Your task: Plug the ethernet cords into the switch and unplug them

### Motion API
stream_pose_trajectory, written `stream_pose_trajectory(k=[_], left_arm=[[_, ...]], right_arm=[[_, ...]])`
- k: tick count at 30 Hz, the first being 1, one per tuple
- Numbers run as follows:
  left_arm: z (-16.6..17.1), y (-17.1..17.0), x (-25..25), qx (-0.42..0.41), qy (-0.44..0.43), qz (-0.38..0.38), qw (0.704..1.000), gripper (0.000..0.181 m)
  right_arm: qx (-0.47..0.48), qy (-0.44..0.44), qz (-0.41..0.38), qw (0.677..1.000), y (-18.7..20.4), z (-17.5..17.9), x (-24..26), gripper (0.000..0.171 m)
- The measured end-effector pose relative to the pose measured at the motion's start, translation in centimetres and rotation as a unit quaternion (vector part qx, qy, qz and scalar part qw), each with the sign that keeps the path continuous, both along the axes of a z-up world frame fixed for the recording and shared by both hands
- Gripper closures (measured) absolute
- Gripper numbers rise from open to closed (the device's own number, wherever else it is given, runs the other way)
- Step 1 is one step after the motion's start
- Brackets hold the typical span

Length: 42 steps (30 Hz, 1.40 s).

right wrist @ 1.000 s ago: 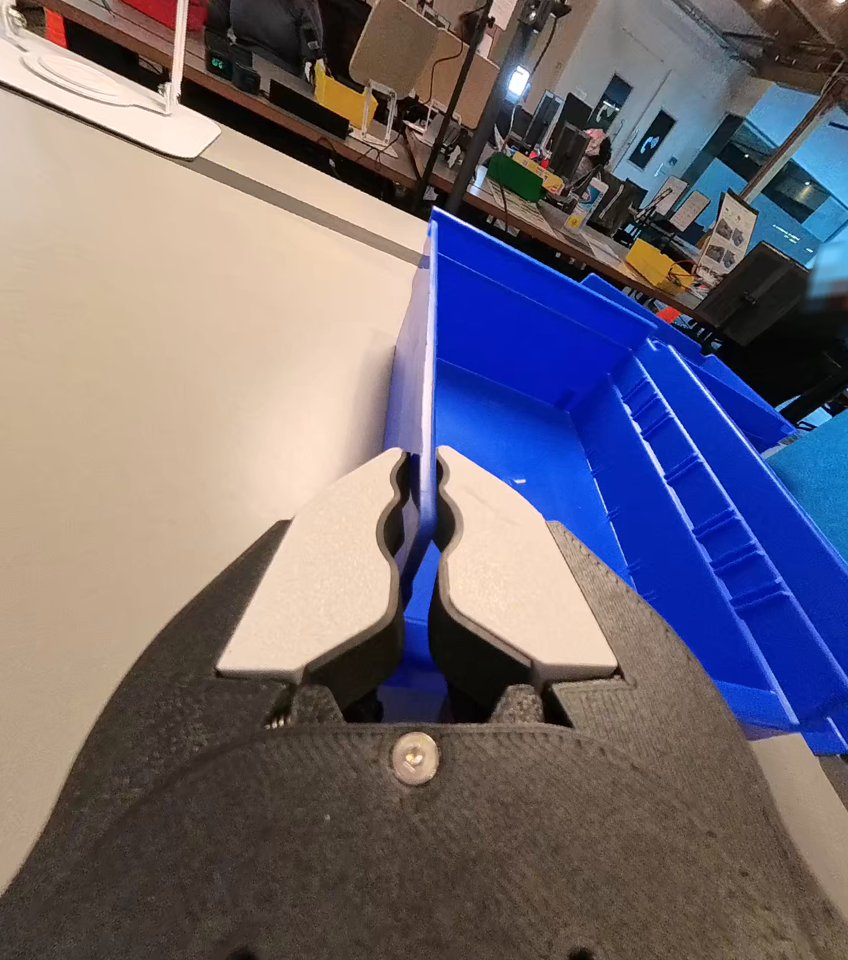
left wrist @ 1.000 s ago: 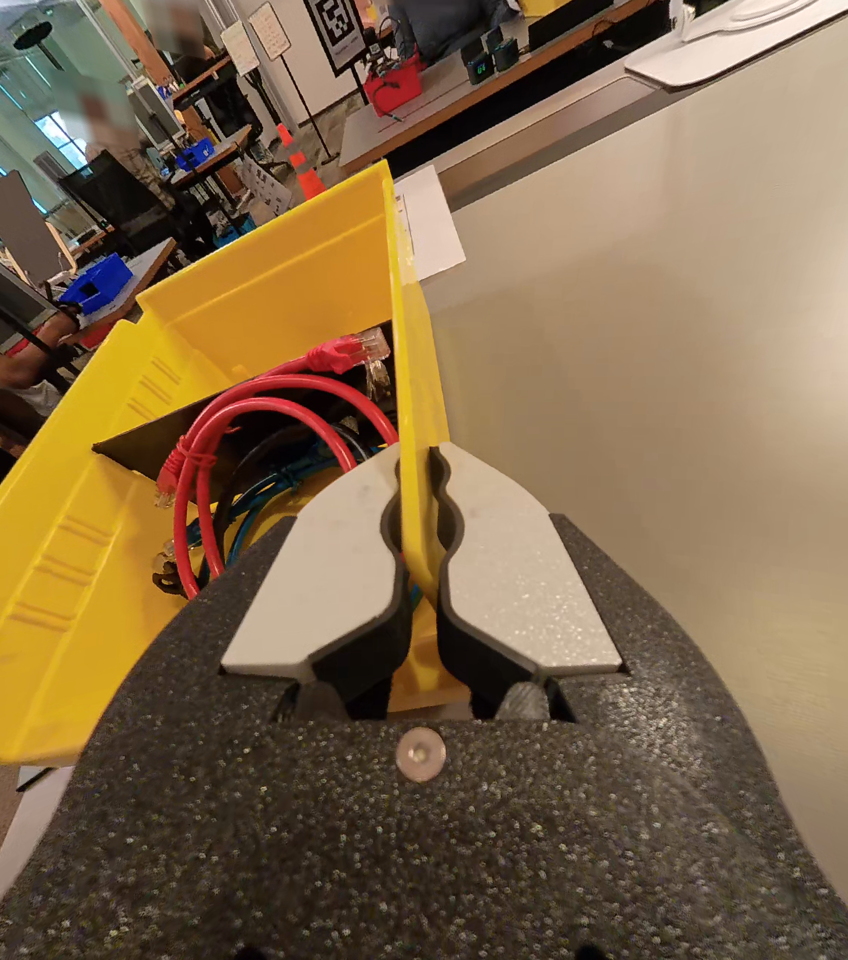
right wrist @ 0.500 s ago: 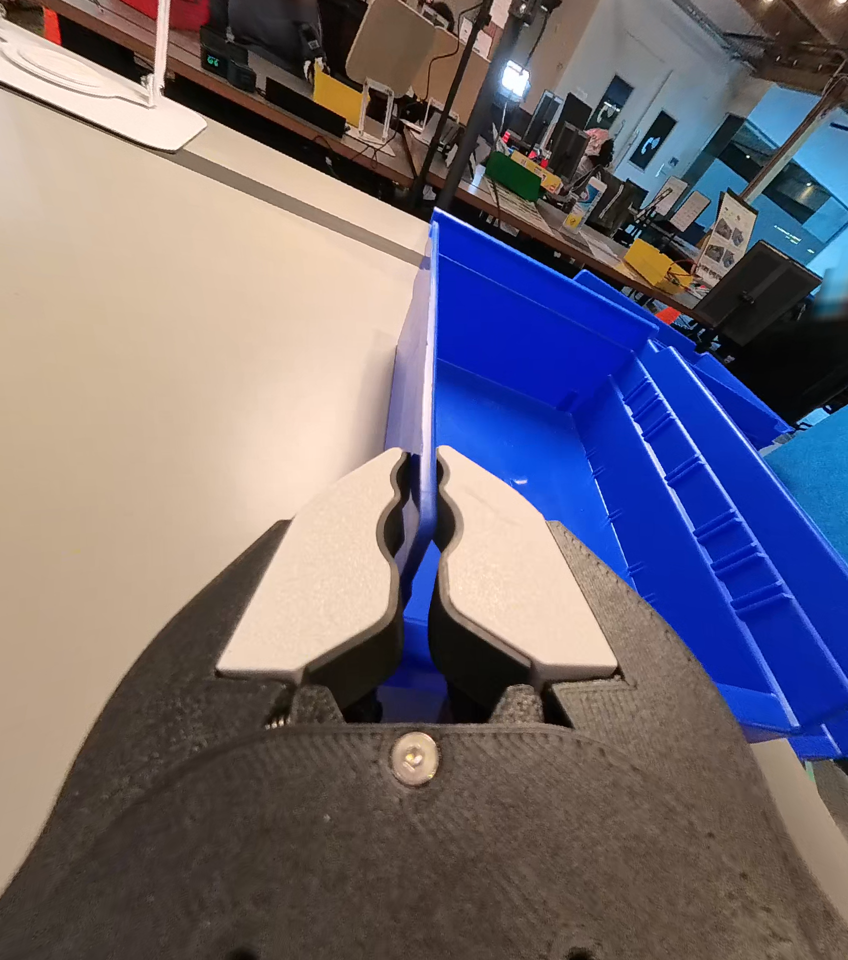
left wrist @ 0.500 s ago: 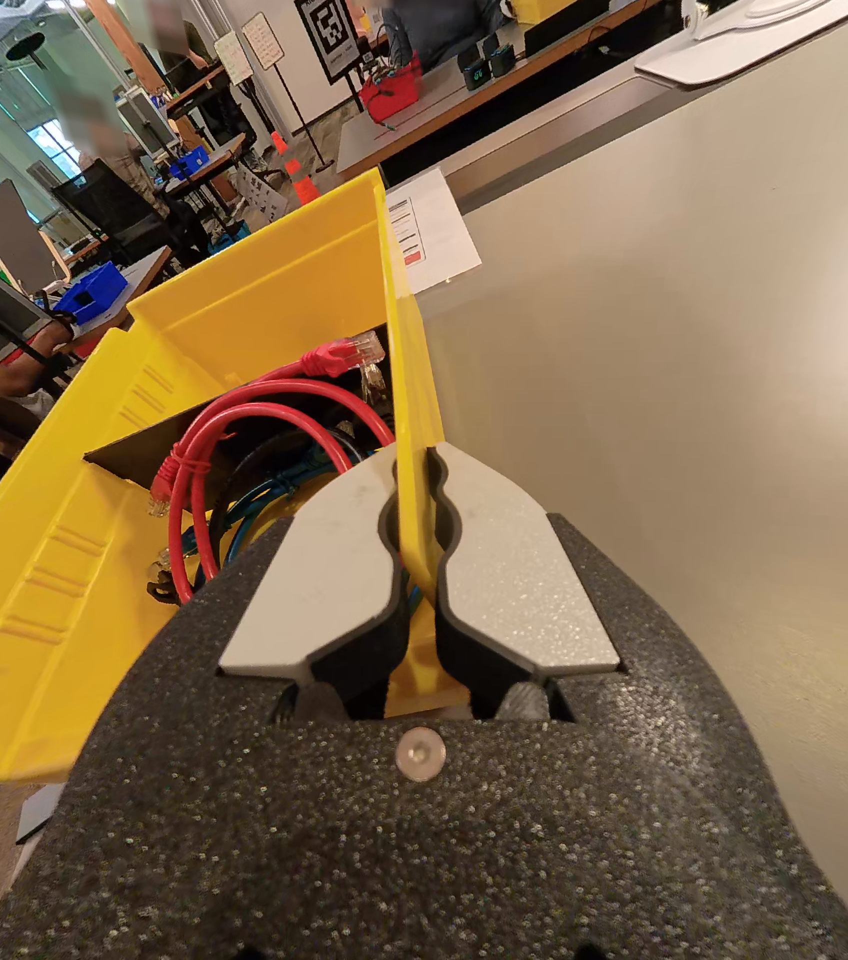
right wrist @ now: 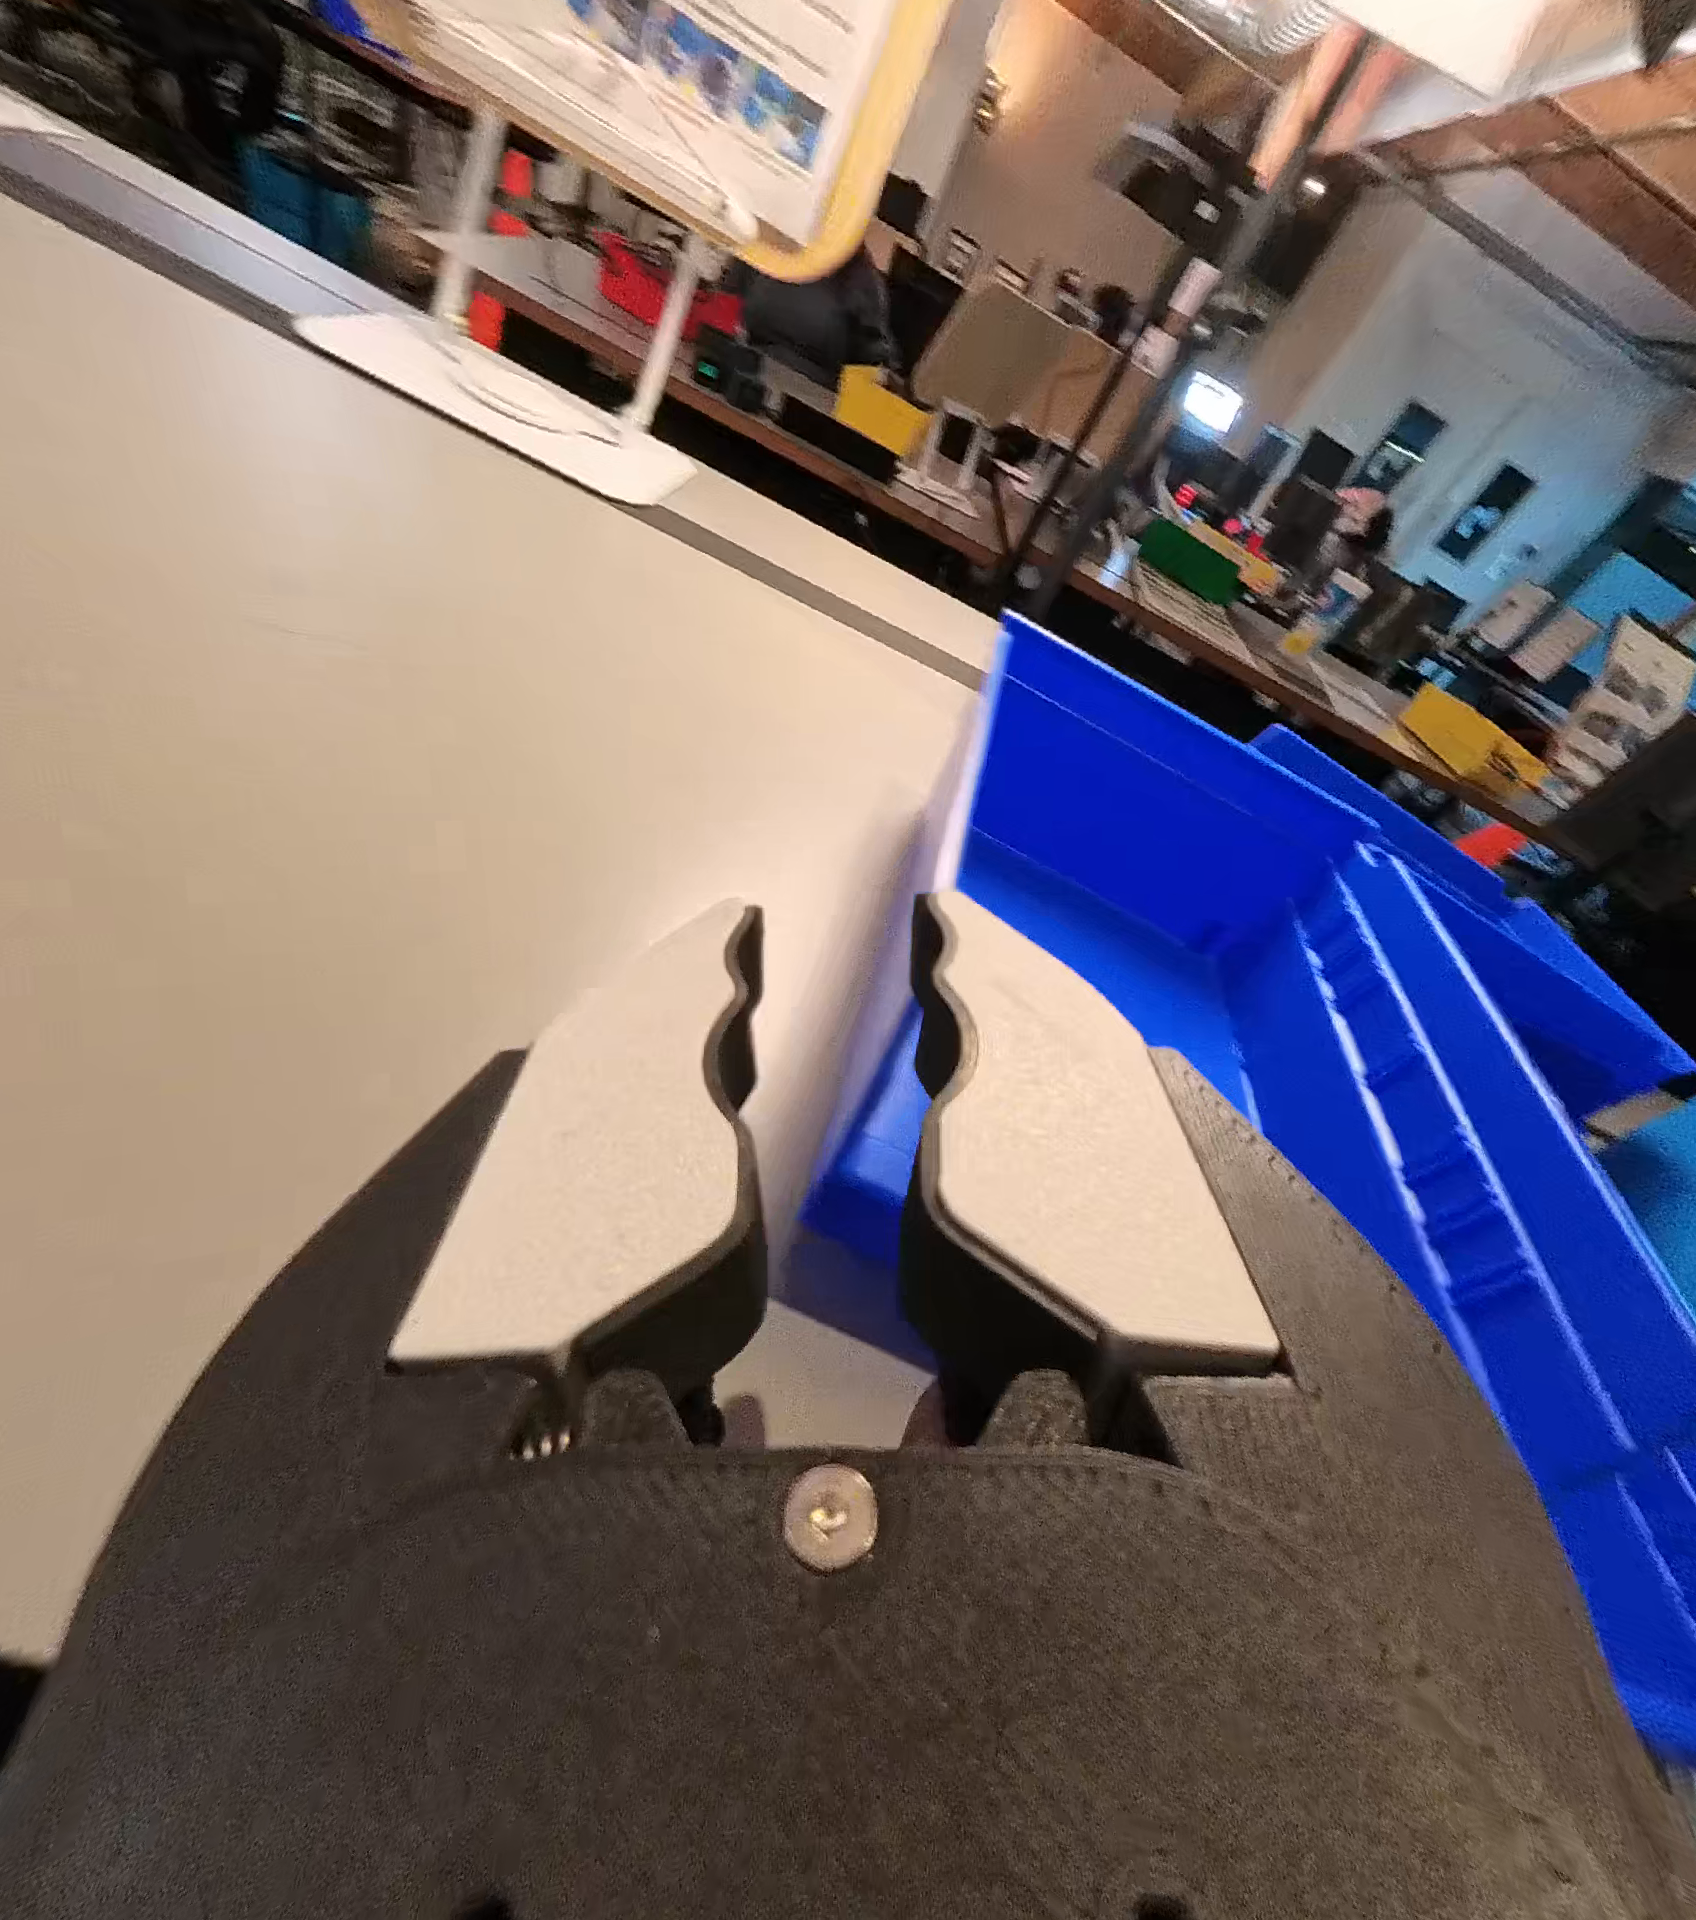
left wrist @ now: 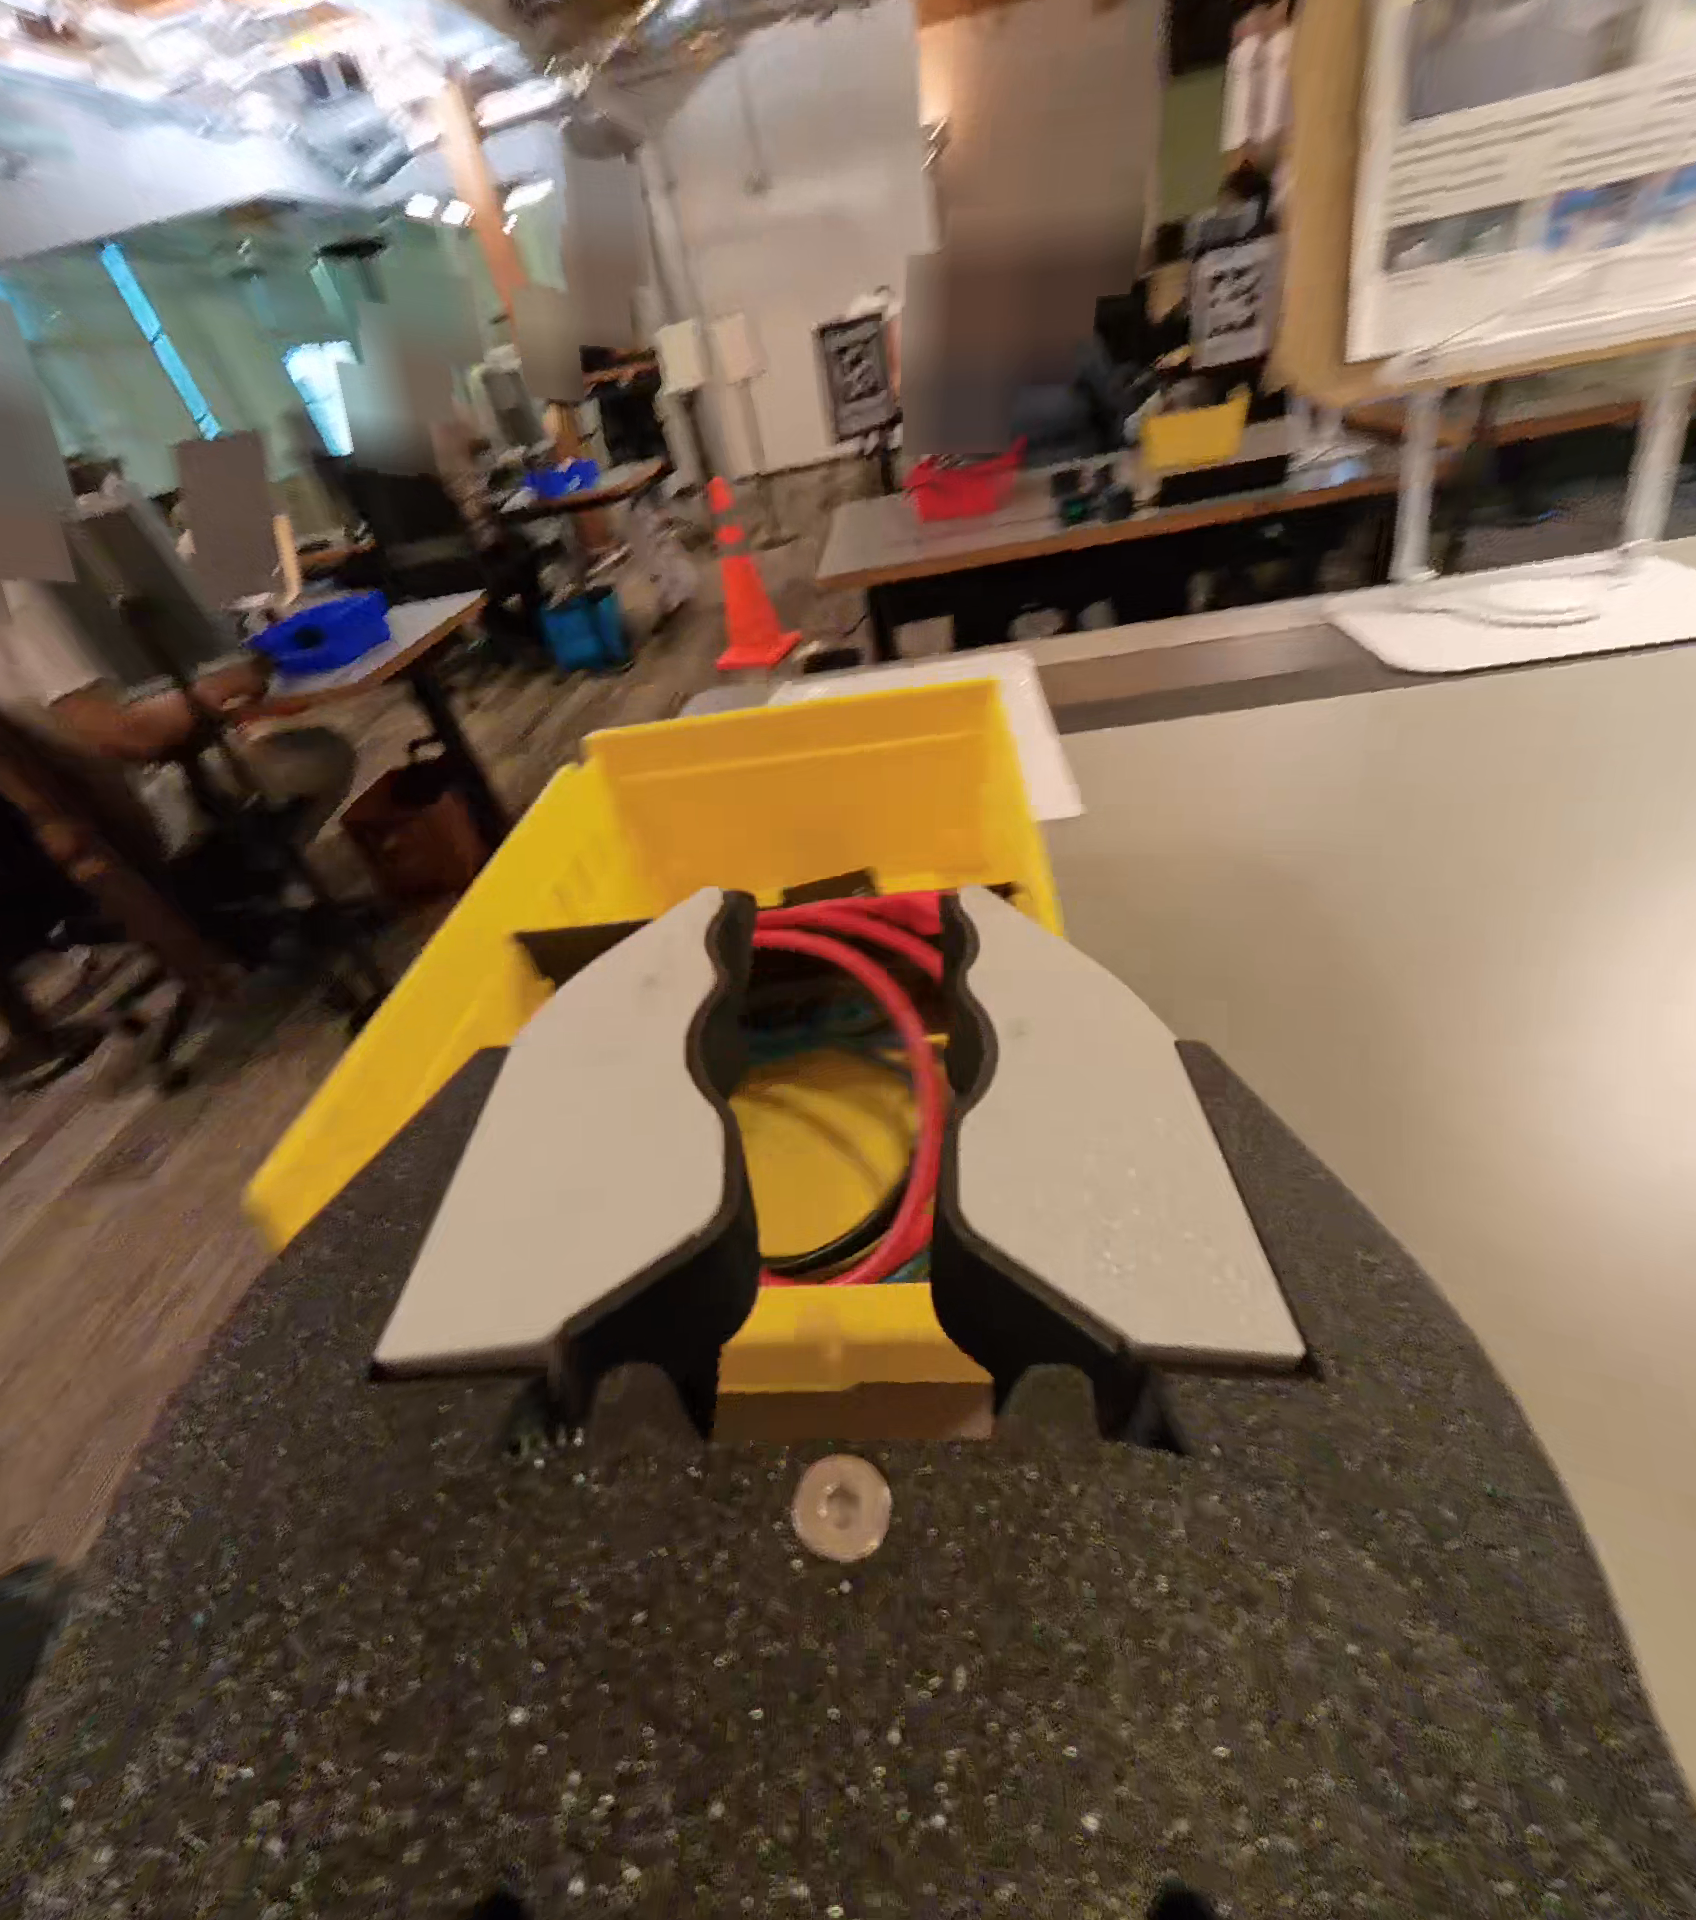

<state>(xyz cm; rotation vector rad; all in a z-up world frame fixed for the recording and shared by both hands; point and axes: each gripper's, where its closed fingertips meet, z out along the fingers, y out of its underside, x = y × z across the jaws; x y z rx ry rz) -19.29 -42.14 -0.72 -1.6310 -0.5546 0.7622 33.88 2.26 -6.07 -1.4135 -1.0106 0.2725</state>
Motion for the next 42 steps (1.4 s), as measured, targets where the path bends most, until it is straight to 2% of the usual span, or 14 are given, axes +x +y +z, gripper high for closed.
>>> stream_pose_trajectory(k=[2,5,10,12,15,19,21,26,30,33,37,42], left_arm=[[-0.9,-0.7,-2.1,-0.027,-0.037,0.025,0.999,0.137],[-4.1,-0.4,-5.1,-0.105,-0.101,0.042,0.989,0.124],[-7.9,0.8,-9.1,-0.280,-0.104,0.055,0.953,0.122],[-9.2,0.9,-10.5,-0.359,-0.096,0.059,0.927,0.120],[-11.5,0.4,-12.3,-0.466,-0.099,0.066,0.877,0.108],[-13.5,-0.4,-13.5,-0.542,-0.101,0.060,0.832,0.099],[-13.9,-0.5,-14.3,-0.549,-0.096,0.065,0.827,0.107],[-14.7,0.1,-15.6,-0.522,-0.087,0.060,0.847,0.134],[-14.9,-0.3,-15.6,-0.529,-0.086,0.068,0.842,0.143],[-14.4,-0.6,-15.3,-0.510,-0.103,0.073,0.851,0.150],[-10.9,-1.3,-15.1,-0.494,-0.054,0.097,0.862,0.156],[-3.2,-1.3,-13.6,-0.438,0.019,0.126,0.890,0.158]], right_arm=[[-0.003,-0.007,0.044,0.999,-1.8,-0.4,-1.5,0.144],[-0.015,-0.032,0.082,0.996,-3.5,-2.2,-3.9,0.144],[-0.021,-0.066,0.124,0.990,-5.4,-4.2,-6.7,0.144],[-0.018,-0.073,0.129,0.989,-5.6,-4.4,-7.1,0.144],[-0.018,-0.075,0.133,0.988,-5.5,-4.4,-7.4,0.144],[-0.027,-0.082,0.134,0.987,-5.2,-5.0,-7.5,0.144],[-0.030,-0.090,0.134,0.986,-5.1,-5.5,-7.6,0.144],[-0.016,-0.103,0.136,0.985,-5.5,-5.8,-7.8,0.144],[-0.010,-0.100,0.136,0.986,-5.8,-5.7,-7.4,0.145],[-0.013,-0.095,0.135,0.986,-5.7,-5.6,-7.1,0.145],[-0.018,-0.091,0.129,0.987,-5.0,-5.6,-6.5,0.145],[-0.027,-0.082,0.126,0.988,-4.5,-5.4,-6.2,0.145]])
